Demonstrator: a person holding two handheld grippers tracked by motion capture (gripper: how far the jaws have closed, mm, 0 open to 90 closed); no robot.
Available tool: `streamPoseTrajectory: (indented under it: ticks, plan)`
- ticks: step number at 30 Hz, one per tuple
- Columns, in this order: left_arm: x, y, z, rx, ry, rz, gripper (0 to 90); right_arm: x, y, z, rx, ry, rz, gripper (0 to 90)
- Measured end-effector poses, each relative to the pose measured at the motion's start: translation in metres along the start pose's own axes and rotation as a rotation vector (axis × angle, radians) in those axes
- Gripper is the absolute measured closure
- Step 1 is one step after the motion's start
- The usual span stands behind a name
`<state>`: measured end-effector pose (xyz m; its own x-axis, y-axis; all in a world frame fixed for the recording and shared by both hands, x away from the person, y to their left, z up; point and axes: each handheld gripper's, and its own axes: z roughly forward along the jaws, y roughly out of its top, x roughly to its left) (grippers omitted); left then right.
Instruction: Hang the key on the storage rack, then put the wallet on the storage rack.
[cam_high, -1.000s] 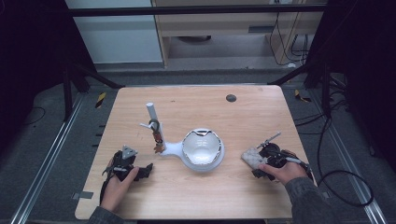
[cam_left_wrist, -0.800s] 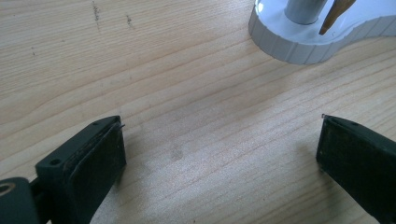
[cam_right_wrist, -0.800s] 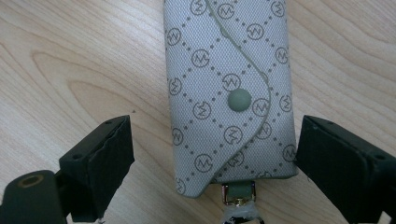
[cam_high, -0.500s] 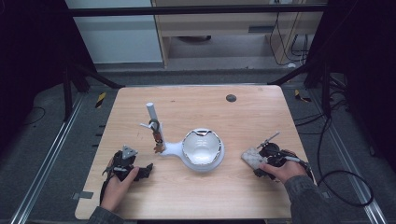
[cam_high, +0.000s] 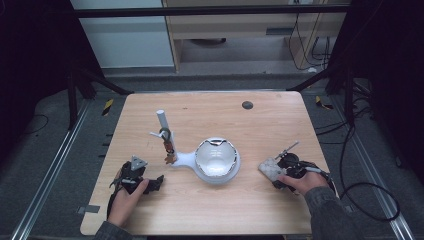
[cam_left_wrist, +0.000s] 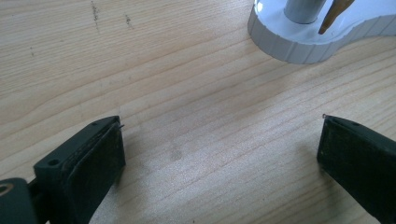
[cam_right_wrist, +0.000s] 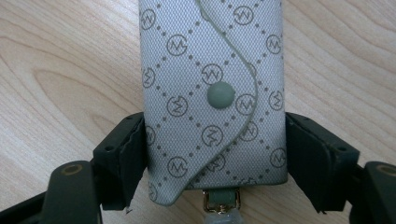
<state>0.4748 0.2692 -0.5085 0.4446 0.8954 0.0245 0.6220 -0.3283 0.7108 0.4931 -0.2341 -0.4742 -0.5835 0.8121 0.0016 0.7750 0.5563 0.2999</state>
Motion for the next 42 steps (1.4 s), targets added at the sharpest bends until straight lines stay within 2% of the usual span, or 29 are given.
streamPoseTrajectory:
  ticks: [5,8,15,16,17,18,25,42]
  plan:
    - [0.0,0.0,0.0,0.0,0.0,0.0,0.1,0.001,0.001,-0.002,-0.001,-0.003,-0.012,29.4]
    - [0.0,0.0,0.0,0.0,0.0,0.0,0.1,0.001,0.002,-0.007,-0.003,-0.007,-0.036,30.6]
    - [0.0,0.0,0.0,0.0,0.0,0.001,0.1,0.007,0.01,-0.038,-0.039,-0.026,-0.087,30.8]
    - [0.0,0.0,0.0,0.0,0.0,0.001,0.0,0.01,0.013,-0.047,-0.054,-0.029,-0.108,30.8]
    - [0.0,0.0,0.0,0.0,0.0,0.001,0.0,0.01,0.013,-0.047,-0.054,-0.029,-0.108,30.8]
    - [0.0,0.0,0.0,0.001,0.0,0.001,0.0,0.013,0.016,-0.055,-0.06,-0.03,-0.12,30.8]
    - [0.0,0.0,0.0,0.001,0.0,0.0,0.0,0.024,0.022,-0.076,-0.081,-0.02,-0.165,30.8]
    - [-0.001,0.0,0.0,-0.001,-0.001,-0.003,0.0,0.047,0.036,-0.1,-0.103,-0.027,-0.258,31.1]
